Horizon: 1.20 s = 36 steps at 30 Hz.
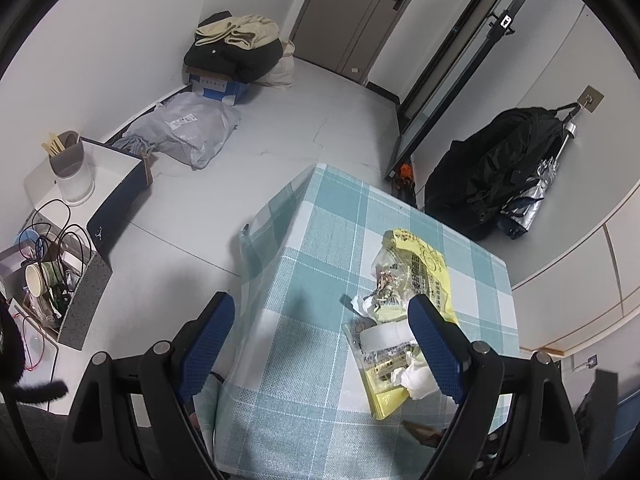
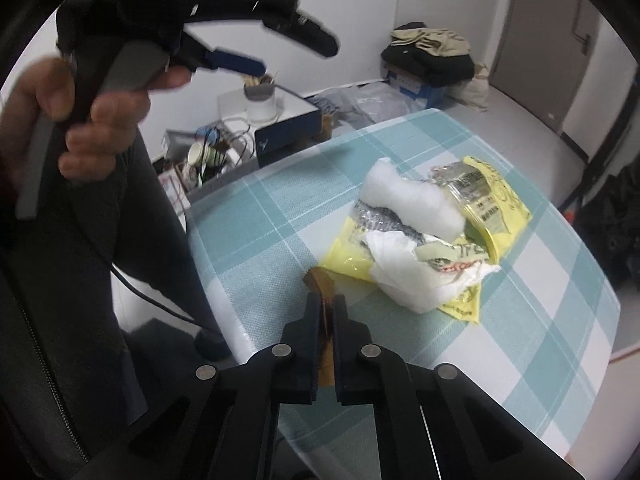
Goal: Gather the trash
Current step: 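Close the right gripper on the orange wrapper while the left gripper grasps the white foam strip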
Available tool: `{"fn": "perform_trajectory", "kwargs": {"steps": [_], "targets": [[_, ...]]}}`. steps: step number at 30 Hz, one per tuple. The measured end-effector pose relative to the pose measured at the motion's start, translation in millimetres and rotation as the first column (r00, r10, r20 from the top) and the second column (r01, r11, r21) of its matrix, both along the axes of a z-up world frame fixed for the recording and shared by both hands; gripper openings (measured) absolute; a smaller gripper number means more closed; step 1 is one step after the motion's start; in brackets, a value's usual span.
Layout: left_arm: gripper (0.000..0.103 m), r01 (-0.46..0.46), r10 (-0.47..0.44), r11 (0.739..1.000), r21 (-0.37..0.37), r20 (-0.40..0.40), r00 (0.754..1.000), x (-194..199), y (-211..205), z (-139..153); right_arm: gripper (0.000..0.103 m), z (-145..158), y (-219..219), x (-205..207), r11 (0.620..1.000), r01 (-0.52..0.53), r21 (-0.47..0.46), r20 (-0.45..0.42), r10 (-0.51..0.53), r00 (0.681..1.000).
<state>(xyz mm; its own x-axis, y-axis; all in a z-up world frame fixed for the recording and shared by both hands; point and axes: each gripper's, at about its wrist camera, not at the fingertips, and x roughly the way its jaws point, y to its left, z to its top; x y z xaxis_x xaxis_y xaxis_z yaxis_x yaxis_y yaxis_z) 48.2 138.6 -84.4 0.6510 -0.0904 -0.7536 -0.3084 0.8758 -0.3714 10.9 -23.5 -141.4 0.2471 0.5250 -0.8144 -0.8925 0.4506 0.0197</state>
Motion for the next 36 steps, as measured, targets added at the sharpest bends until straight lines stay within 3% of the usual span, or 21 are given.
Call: {"fn": "perform_trajectory", "kwargs": {"steps": [5, 15, 20, 27, 29, 31, 32, 36], "targets": [[0.086, 0.055, -0.057, 0.997, -0.047, -0.031, 0.998, 7.0, -6.7, -7.5, 0.004, 8.5, -28.3, 10.6, 0.987, 0.115, 0.114, -0.089, -0.105, 0.990], [0.086, 0.176, -0.182, 0.983, -0.059, -0.108, 0.977, 31.5, -45.9, -20.7, 0.004, -0.6, -90.9, 40.5, 0.893, 0.378, 0.243, -0.246, -0.321, 0.915], [0.086, 0.259, -0.248, 0.965, 0.046, -0.167, 0.954, 48.1, -74.0, -26.7, 0.004, -4.8, -113.2, 58.7, 0.847, 0.471, 0.247, -0.301, -0.395, 0.868], [0.086, 0.299, -0.263, 0.946, 0.123, -0.243, 0.933, 60.8, -83.7, -43.8, 0.004, -8.0, -127.0, 68.6, 0.826, 0.499, 0.262, -0.308, -0.419, 0.854], [0.081, 0.301, -0.264, 0.945, 0.126, -0.248, 0.932, 60.5, -83.4, -45.5, 0.004, -9.6, -127.8, 70.1, 0.827, 0.497, 0.263, -0.314, -0.414, 0.854], [0.064, 0.323, -0.287, 0.939, 0.115, -0.251, 0.924, 60.3, -85.3, -45.7, 0.004, -10.7, -127.7, 70.7, 0.830, 0.493, 0.261, -0.311, -0.411, 0.857], [0.060, 0.339, -0.302, 0.934, 0.115, -0.254, 0.919, 61.2, -88.6, -45.4, 0.004, -11.3, -128.7, 72.3, 0.831, 0.491, 0.261, -0.310, -0.410, 0.858], [0.057, 0.401, -0.351, 0.897, 0.187, -0.248, 0.903, 57.3, -103.7, -40.2, 0.004, -11.1, -130.8, 75.7, 0.829, 0.493, 0.264, -0.307, -0.412, 0.858]]}}
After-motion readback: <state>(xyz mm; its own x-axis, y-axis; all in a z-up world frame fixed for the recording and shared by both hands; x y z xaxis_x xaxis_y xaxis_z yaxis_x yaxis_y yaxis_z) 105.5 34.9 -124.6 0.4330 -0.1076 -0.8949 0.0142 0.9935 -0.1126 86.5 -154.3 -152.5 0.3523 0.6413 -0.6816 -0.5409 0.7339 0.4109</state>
